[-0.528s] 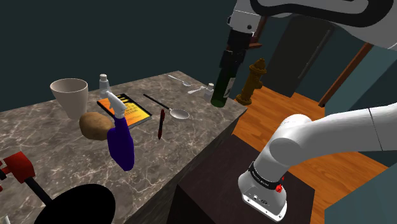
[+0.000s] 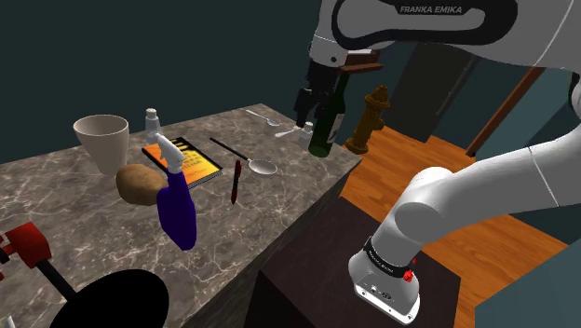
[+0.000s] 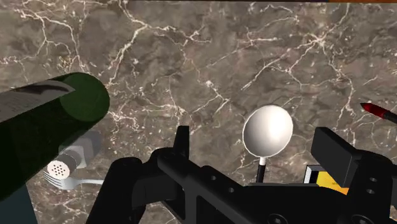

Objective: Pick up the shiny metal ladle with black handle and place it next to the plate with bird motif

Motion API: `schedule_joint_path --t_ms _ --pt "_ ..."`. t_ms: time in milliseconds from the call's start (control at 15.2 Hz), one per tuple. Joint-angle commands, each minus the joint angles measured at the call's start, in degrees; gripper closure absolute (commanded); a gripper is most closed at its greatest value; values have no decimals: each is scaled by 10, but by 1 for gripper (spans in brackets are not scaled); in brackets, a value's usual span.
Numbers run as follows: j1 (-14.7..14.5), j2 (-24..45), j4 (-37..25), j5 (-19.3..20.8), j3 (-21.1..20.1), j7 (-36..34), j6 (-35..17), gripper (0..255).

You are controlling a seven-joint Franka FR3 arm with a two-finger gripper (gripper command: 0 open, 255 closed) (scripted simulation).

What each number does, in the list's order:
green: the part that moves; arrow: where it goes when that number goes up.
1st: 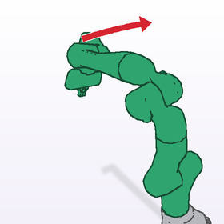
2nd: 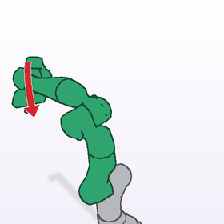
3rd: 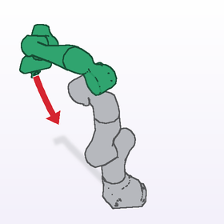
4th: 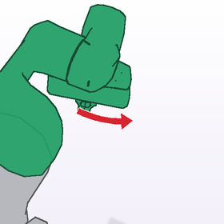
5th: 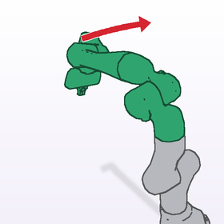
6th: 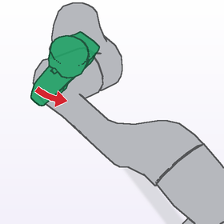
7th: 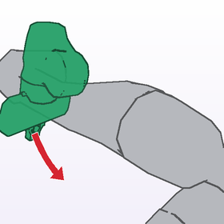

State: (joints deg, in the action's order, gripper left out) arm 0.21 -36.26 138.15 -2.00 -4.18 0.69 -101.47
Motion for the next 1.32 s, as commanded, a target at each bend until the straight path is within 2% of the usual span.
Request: schedule_joint_path --t_ms 0,330,726,1122,1254 --pt "-2 27 10 -8 -4 -5 -46 0" --pt "-9 113 10 -25 -15 -15 -150 0" --pt "-16 231 -19 -41 -27 -26 -262 0" --pt "-23 354 -76 -49 -37 -35 -351 0" --pt "-23 365 -72 -49 -38 -36 -366 0"
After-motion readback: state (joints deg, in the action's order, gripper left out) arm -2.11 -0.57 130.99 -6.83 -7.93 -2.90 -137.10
